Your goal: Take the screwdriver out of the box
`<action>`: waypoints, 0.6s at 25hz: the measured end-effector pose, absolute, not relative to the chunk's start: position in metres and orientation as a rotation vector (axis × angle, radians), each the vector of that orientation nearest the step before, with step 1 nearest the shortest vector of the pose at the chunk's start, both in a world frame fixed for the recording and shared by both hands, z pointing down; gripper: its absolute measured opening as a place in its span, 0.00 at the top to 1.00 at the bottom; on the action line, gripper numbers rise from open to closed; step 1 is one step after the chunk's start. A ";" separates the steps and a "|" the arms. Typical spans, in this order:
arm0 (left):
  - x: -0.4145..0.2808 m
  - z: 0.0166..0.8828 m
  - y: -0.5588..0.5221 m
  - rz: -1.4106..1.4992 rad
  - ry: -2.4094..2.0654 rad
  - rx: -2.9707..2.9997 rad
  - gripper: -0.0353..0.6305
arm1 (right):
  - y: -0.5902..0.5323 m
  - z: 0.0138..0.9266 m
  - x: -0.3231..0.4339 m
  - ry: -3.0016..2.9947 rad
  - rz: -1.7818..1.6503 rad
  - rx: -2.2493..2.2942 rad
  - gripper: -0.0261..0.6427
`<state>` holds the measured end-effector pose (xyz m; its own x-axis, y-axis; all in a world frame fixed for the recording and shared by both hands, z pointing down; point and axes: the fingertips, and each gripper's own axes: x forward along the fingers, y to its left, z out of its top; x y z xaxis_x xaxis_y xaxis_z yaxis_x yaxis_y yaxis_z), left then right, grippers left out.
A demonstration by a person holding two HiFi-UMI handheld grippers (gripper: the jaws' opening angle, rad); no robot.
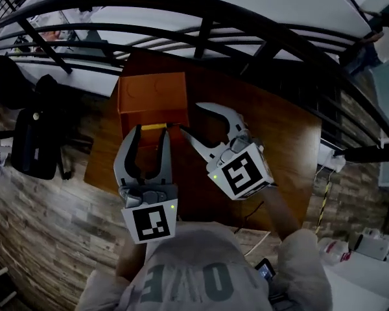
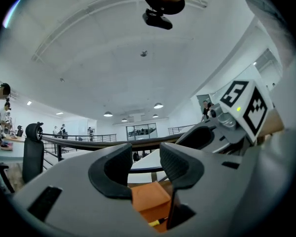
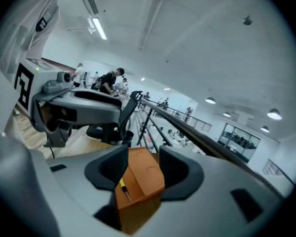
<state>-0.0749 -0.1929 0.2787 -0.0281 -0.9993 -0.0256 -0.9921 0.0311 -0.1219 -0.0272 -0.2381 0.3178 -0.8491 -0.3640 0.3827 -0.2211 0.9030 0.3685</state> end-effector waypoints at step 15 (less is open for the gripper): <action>-0.165 0.377 -0.168 -0.148 2.562 -1.973 0.69 | -0.251 0.507 -0.122 -2.029 -0.426 -0.307 0.68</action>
<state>-0.1648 -0.1678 0.3771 -0.2542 -0.9582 0.1311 -0.9669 0.2546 -0.0142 -0.1222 -0.2509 0.5073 -0.4691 0.0373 0.8824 0.3886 0.9059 0.1683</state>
